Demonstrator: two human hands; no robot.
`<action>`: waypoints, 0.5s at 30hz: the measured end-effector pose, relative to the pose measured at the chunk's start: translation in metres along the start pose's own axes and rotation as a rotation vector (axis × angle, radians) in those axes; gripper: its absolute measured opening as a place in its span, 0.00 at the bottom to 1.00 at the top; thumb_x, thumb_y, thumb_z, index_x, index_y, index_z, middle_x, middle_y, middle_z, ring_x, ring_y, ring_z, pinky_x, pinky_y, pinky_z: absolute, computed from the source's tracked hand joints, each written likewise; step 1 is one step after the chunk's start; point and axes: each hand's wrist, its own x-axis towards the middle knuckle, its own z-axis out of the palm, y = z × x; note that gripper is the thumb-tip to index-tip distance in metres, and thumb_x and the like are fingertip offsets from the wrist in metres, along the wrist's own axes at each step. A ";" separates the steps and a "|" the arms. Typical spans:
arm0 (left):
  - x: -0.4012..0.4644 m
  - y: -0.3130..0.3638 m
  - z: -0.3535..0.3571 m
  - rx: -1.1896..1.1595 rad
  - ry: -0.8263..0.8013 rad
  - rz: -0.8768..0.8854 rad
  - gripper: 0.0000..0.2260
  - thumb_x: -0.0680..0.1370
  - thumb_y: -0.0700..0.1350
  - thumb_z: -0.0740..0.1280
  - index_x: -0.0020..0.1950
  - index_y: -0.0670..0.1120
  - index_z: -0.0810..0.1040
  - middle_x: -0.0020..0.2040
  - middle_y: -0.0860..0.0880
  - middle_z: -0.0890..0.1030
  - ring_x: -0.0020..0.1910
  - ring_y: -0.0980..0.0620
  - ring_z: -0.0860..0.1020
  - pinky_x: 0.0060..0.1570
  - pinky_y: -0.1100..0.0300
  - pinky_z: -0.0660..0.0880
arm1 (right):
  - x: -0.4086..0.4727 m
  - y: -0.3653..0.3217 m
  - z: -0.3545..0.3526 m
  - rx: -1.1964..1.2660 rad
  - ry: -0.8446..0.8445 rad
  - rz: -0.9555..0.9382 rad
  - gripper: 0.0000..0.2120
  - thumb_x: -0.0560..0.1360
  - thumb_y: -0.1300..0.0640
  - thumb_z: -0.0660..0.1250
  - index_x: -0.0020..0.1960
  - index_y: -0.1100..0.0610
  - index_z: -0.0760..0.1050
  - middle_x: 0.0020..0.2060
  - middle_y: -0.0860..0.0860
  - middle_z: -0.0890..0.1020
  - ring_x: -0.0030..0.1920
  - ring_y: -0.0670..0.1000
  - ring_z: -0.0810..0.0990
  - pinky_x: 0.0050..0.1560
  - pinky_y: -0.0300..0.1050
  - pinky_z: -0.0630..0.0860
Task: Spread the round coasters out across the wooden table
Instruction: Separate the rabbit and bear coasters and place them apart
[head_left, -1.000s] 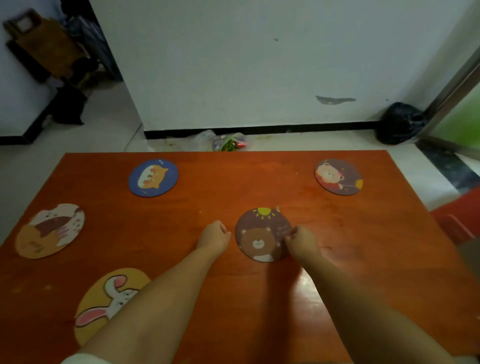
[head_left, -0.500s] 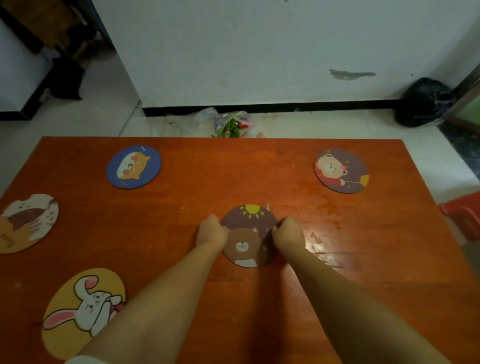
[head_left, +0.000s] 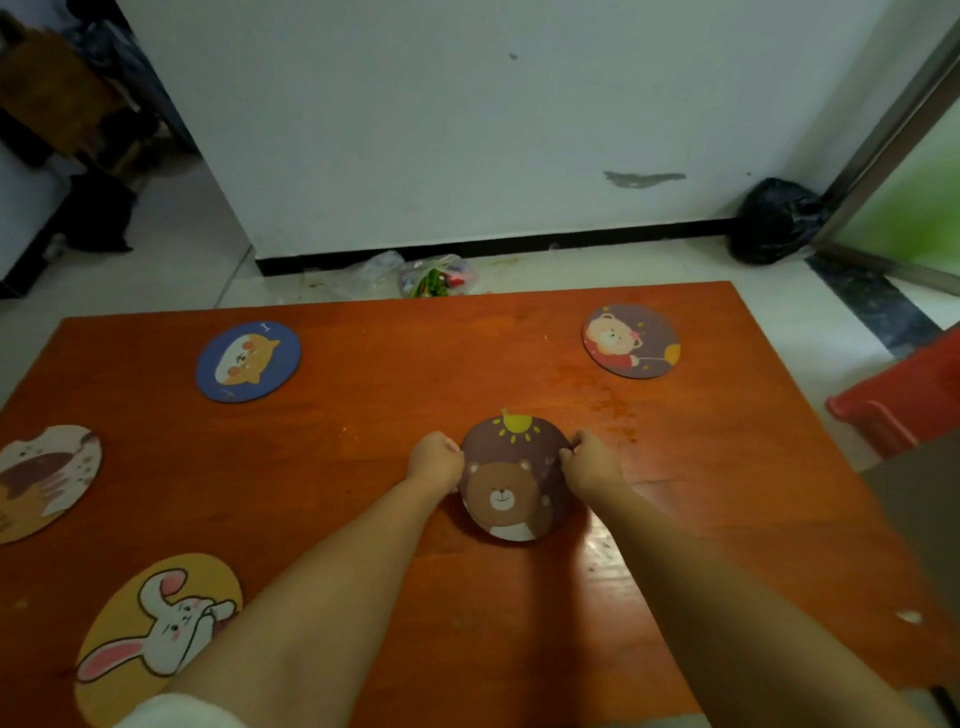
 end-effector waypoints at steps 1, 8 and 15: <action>-0.006 0.006 0.006 -0.014 -0.012 0.008 0.06 0.79 0.36 0.58 0.43 0.43 0.70 0.47 0.41 0.73 0.44 0.42 0.72 0.54 0.43 0.79 | -0.001 0.009 -0.011 0.007 0.009 0.004 0.05 0.79 0.60 0.60 0.50 0.62 0.68 0.42 0.57 0.72 0.47 0.60 0.74 0.42 0.47 0.65; -0.057 0.048 0.083 -0.171 -0.041 0.009 0.15 0.80 0.36 0.60 0.34 0.46 0.66 0.46 0.42 0.74 0.44 0.45 0.73 0.50 0.48 0.79 | -0.011 0.087 -0.076 0.013 0.027 0.014 0.07 0.79 0.60 0.61 0.48 0.59 0.63 0.45 0.60 0.74 0.45 0.60 0.73 0.42 0.51 0.67; -0.112 0.058 0.172 -0.162 0.051 -0.022 0.15 0.77 0.36 0.63 0.32 0.48 0.67 0.52 0.36 0.81 0.53 0.38 0.80 0.56 0.45 0.79 | -0.030 0.169 -0.126 0.033 -0.041 -0.005 0.09 0.75 0.62 0.66 0.47 0.61 0.65 0.52 0.66 0.80 0.53 0.65 0.78 0.52 0.59 0.74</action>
